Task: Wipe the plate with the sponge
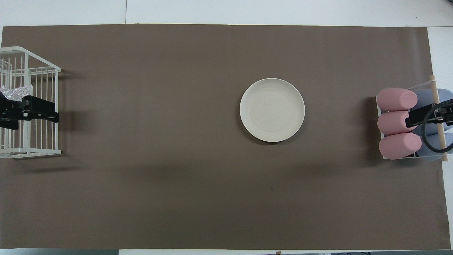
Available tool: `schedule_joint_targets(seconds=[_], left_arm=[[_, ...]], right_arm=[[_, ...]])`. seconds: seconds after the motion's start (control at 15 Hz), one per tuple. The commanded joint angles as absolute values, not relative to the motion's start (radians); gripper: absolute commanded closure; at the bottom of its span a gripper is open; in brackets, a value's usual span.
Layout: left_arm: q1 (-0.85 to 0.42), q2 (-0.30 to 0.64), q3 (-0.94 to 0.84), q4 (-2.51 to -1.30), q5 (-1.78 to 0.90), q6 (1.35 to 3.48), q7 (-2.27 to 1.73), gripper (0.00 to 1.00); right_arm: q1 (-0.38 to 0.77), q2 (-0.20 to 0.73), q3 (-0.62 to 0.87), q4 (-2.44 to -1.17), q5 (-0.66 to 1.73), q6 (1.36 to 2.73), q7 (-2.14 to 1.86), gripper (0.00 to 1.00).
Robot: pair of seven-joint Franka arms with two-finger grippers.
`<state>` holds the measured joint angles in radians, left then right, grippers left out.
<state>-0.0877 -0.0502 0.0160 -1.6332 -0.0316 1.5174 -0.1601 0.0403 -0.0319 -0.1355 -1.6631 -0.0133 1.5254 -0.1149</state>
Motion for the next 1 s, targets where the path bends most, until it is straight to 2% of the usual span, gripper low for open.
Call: schedule_joint_targets(seconds=[0.0,0.4,0.93], left_arm=[[-0.089,-0.055,0.017,-1.629,-0.046,1.523,-0.172,0.0],[-0.081,-0.057,0.018,-1.632,-0.046,1.525,-0.172,0.0],[-0.083,-0.057,0.02,-1.637,-0.046,1.523,-0.173,0.0]], right_arm=[[0.043,-0.058,-0.14,-1.689,-0.002,1.519,-0.14,0.0],[0.048,-0.055,-0.138,-1.611,0.002,1.528,-0.14,0.0],[0.043,-0.061,-0.135,-1.623,-0.002,1.523,-0.138,0.0]])
